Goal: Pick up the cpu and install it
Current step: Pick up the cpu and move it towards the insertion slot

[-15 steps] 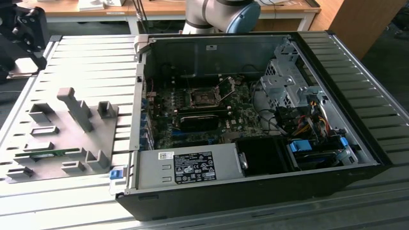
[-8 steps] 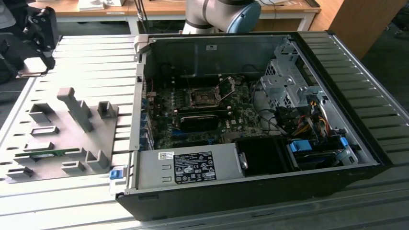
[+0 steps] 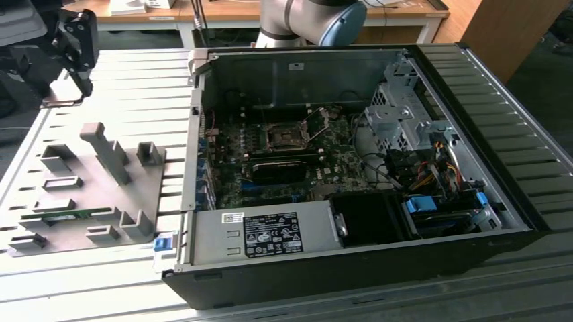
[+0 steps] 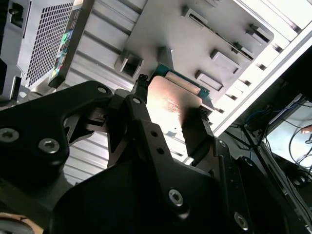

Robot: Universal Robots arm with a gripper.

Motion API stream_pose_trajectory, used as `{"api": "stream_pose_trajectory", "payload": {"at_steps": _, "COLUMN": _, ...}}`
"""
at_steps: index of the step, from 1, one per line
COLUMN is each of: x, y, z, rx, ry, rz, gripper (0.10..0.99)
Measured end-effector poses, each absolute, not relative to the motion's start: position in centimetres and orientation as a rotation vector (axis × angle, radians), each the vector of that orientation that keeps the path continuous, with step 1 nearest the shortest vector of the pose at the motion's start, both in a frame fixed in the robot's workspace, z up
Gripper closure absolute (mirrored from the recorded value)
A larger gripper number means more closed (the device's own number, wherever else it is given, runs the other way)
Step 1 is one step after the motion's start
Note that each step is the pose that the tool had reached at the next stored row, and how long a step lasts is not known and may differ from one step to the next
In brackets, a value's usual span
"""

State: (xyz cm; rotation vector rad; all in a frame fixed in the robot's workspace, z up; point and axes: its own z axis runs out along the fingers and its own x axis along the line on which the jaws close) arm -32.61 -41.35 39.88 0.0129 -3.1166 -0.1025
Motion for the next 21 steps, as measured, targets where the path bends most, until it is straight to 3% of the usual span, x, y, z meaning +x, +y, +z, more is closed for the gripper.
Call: {"api": "stream_pose_trajectory", "payload": {"at_steps": 21, "x": -28.2, "y": -41.1, "z": 39.9, "rx": 0.013, "ry": -3.117, "rz": -0.102, "gripper": 0.549}}
